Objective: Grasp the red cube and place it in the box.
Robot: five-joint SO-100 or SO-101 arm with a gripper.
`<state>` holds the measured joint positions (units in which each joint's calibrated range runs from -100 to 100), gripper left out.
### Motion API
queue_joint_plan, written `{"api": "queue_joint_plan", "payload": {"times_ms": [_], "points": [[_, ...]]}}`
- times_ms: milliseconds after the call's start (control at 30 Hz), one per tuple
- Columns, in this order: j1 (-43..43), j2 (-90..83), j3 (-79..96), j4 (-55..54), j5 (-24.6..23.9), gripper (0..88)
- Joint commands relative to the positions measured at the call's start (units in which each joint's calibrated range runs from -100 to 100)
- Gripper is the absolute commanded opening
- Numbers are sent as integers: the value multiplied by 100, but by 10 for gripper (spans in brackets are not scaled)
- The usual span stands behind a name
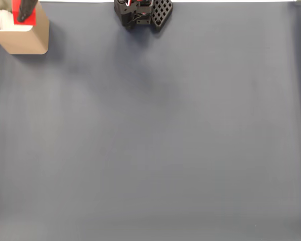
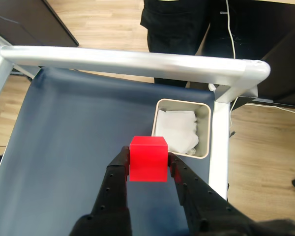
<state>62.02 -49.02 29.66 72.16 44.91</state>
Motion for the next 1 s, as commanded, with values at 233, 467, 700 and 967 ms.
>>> {"api": "queue_joint_plan", "payload": {"times_ms": [233, 467, 700, 967], "points": [[595, -63, -165, -322, -29, 0], [616, 76, -201, -576, -59, 0], [581, 284, -274, -789, -63, 0], [588, 388, -192, -904, -49, 0]]}}
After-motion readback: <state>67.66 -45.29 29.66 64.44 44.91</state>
